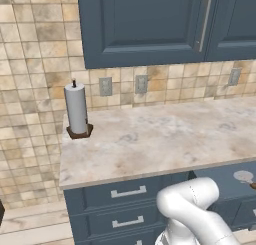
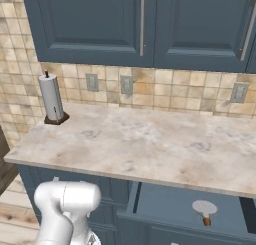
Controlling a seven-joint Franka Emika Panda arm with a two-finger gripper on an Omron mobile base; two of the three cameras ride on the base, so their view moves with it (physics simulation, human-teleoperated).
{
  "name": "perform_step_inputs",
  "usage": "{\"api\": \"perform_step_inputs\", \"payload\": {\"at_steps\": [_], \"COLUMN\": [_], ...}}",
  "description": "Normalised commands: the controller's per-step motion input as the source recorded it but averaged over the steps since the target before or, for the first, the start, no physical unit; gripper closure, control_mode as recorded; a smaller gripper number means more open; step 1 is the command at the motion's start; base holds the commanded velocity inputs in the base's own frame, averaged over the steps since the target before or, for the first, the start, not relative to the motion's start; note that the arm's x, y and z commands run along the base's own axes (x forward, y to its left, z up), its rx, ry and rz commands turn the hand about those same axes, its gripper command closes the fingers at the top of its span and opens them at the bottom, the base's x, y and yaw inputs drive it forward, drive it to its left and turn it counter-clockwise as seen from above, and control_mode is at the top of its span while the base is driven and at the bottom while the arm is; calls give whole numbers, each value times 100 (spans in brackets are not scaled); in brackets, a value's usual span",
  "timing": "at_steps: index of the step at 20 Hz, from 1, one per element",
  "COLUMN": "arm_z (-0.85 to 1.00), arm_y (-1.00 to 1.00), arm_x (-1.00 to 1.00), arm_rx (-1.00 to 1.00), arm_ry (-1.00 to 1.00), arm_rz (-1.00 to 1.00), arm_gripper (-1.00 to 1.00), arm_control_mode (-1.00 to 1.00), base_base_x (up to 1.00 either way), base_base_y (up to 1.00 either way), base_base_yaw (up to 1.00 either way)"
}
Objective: Take the pizza cutter from the drawer on the right and place it on the dining counter for cutting.
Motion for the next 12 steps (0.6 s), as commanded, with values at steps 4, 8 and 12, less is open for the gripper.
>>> {"api": "perform_step_inputs", "payload": {"at_steps": [4, 8, 12], "arm_z": [-14, -11, -9], "arm_y": [-3, -6, -6], "arm_x": [-70, -77, -73], "arm_rx": [0, 0, 0], "arm_ry": [1, 0, 0], "arm_rz": [0, 0, 0], "arm_gripper": [100, 100, 100], "arm_control_mode": [-100, -100, -100], "base_base_x": [0, 0, 0], "base_base_y": [0, 0, 0], "base_base_yaw": [0, 0, 0]}}
